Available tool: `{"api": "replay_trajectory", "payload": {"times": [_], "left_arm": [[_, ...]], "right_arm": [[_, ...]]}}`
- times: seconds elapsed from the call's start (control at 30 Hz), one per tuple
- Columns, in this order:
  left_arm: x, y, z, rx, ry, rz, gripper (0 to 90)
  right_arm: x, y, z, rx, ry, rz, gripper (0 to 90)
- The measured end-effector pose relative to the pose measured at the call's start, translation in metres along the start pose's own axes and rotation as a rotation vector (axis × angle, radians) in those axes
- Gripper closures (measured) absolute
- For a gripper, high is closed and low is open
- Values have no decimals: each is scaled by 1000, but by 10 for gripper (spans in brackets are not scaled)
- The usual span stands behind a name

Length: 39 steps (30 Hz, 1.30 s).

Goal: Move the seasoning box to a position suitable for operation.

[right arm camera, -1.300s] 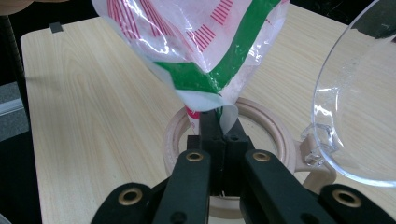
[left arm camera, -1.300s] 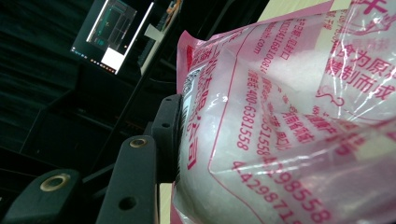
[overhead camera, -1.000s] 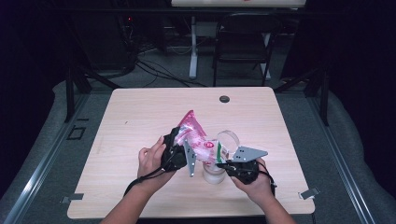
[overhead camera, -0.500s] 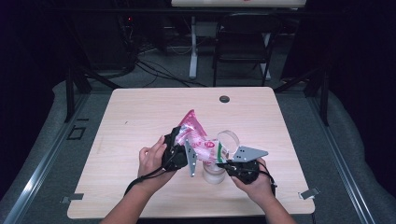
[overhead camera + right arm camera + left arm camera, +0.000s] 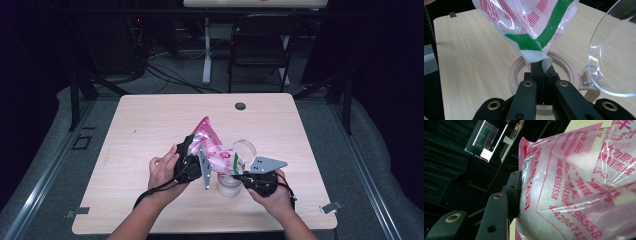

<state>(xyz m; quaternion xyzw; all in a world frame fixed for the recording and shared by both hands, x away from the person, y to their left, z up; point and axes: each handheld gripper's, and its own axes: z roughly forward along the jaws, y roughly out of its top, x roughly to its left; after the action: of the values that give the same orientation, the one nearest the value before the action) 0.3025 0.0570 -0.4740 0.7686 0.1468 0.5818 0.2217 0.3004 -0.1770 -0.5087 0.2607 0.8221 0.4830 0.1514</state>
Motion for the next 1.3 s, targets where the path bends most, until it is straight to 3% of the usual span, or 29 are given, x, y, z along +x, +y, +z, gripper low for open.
{"api": "replay_trajectory", "payload": {"times": [1.3], "left_arm": [[0,7,1,-11,4,10,609]], "right_arm": [[-2,-2,-1,16,-13,-8,900]]}}
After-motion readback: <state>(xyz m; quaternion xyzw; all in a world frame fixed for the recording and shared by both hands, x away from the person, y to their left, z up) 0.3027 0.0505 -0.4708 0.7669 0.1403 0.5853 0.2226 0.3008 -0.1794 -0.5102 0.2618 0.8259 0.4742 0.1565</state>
